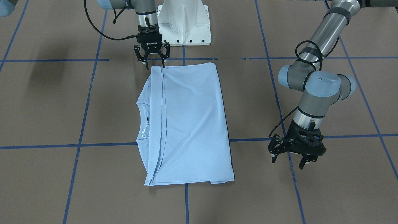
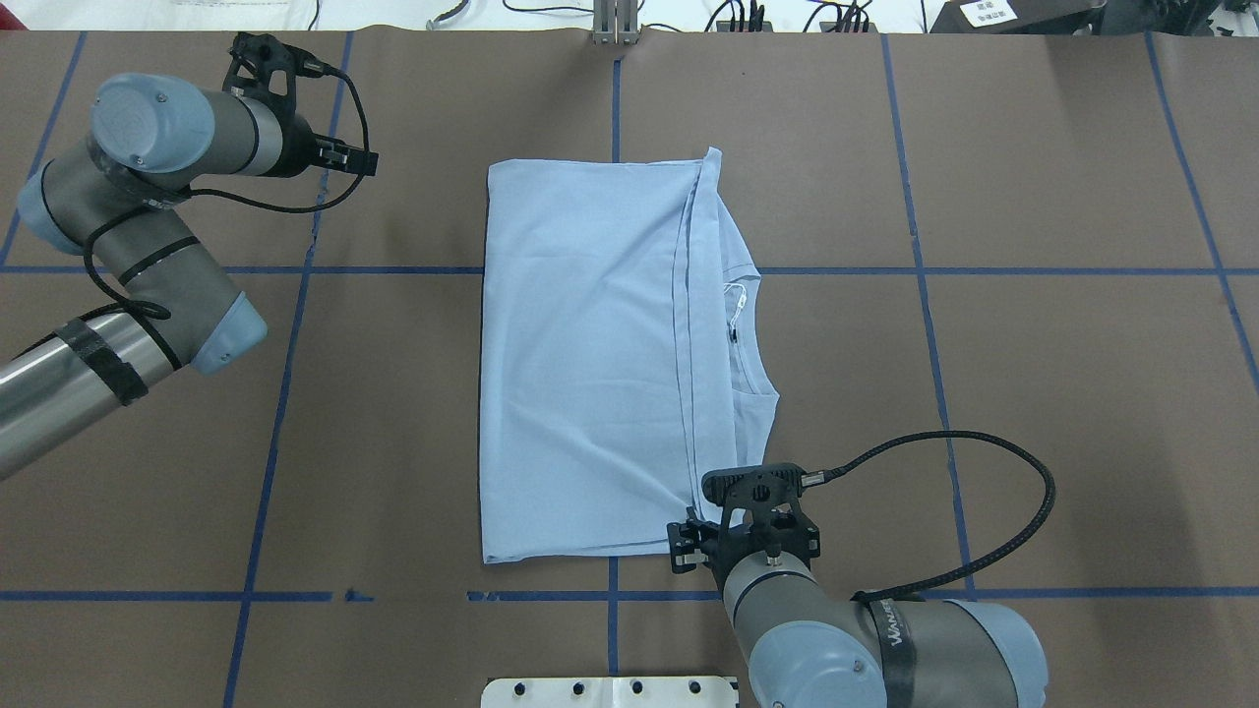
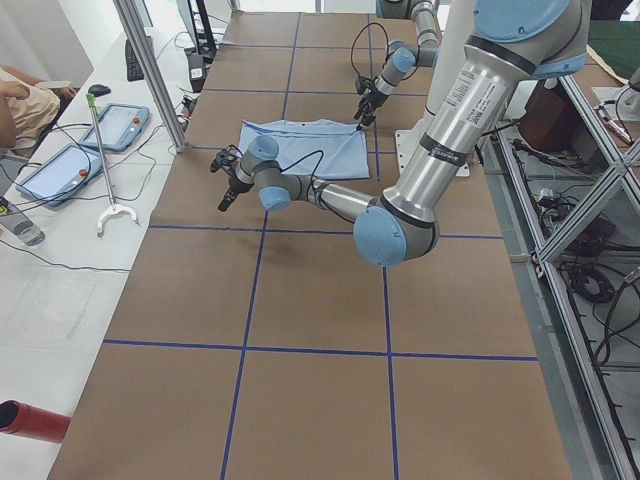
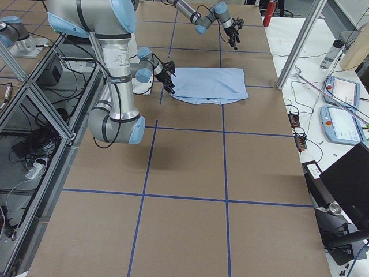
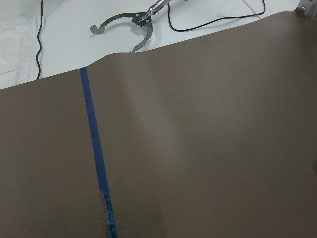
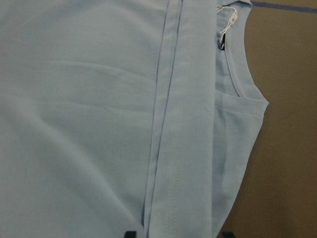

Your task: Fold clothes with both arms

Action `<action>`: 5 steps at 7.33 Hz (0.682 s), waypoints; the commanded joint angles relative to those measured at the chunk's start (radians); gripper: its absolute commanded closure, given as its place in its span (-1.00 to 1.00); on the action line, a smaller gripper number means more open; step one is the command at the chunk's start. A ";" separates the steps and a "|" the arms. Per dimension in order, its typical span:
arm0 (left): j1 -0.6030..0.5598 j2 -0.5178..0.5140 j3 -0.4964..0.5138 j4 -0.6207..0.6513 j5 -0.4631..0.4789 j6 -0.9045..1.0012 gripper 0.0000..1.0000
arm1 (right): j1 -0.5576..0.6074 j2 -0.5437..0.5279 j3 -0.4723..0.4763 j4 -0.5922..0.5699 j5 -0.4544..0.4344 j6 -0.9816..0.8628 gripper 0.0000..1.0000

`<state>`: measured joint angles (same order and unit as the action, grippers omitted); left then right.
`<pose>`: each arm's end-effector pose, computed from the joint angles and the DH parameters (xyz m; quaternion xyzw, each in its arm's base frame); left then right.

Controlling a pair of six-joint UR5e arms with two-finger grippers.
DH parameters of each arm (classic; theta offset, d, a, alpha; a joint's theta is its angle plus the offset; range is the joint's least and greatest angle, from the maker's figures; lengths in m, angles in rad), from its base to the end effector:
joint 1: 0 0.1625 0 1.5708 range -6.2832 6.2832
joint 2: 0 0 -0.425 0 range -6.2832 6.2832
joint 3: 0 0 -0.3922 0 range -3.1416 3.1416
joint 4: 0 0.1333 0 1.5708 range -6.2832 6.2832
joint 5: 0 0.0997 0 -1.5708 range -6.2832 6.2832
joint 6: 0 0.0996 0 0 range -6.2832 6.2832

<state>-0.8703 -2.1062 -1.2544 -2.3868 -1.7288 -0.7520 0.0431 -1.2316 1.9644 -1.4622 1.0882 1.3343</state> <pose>0.3839 -0.6379 0.4073 0.3232 0.3788 0.0167 0.8671 -0.5569 -0.2037 0.2854 0.2713 -0.3623 0.0116 0.8916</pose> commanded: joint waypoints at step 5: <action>0.011 0.000 -0.002 -0.002 0.000 -0.018 -1.00 | -0.017 0.012 -0.006 0.000 -0.048 -0.195 0.33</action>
<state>-0.8586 -2.1062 -1.2571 -2.3872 -1.7288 -0.7699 0.0369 -1.2222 1.9592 -1.4619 1.0476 1.1430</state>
